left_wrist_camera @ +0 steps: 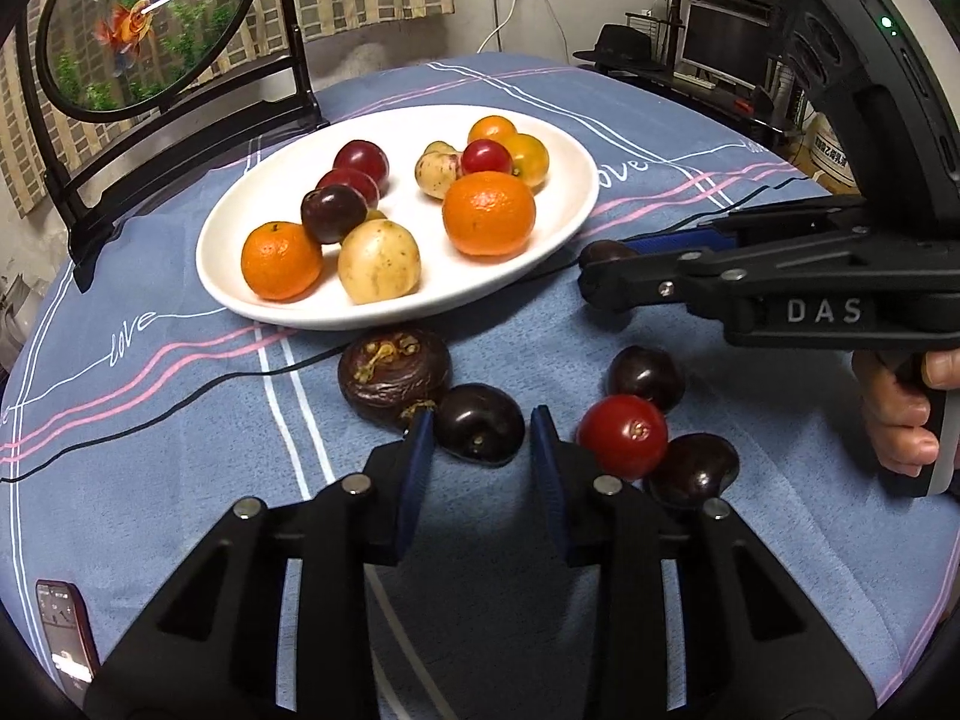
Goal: Organize fruits
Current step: 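Grasp a dark plum with the left tool while the right tool grasps another dark plum, then carry both dark plums onto the plate and open both tools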
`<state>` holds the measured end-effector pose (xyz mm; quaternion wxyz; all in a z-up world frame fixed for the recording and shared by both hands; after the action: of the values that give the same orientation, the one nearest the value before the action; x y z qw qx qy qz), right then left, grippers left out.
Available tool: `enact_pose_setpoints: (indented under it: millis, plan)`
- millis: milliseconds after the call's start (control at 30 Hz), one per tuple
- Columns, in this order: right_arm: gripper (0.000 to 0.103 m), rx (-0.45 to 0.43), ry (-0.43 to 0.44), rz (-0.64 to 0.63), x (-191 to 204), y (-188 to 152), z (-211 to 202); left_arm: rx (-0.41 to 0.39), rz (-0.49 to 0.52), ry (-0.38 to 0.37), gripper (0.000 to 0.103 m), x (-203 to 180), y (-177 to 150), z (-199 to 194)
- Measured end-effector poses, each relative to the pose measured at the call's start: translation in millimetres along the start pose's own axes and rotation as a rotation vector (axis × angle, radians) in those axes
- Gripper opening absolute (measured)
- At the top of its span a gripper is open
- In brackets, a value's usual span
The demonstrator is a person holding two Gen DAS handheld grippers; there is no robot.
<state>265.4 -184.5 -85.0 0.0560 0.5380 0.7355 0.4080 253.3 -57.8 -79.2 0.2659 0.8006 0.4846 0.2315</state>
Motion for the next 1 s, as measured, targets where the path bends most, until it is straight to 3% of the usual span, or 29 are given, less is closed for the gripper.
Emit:
enact_pose_setpoints:
  millis: [600,867,1000]
  plan:
    - [0.029,-0.024,0.008,0.006,-1,3,-7,-0.044,0.060,0.045,0.031,-8,0,-9]
    - [0.029,-0.043,0.033,-0.019,6,5,-13,-0.102,-0.014,-0.014,0.031,4,9,-28]
    - [0.030,-0.145,0.051,-0.045,13,20,-26,-0.175,-0.125,-0.079,0.031,20,33,-40]
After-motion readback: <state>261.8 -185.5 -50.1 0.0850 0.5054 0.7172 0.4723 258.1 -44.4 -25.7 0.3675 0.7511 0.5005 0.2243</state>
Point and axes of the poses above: each gripper's, at about its wrist camera, not at the fingertips, and z roughly the way its jaws point, x to its left, y to its top, the point moved 4 cm from there along z, roughly the way its jaws point, and after that the axes turned 6 degrees about y, right-handed, at the moved point
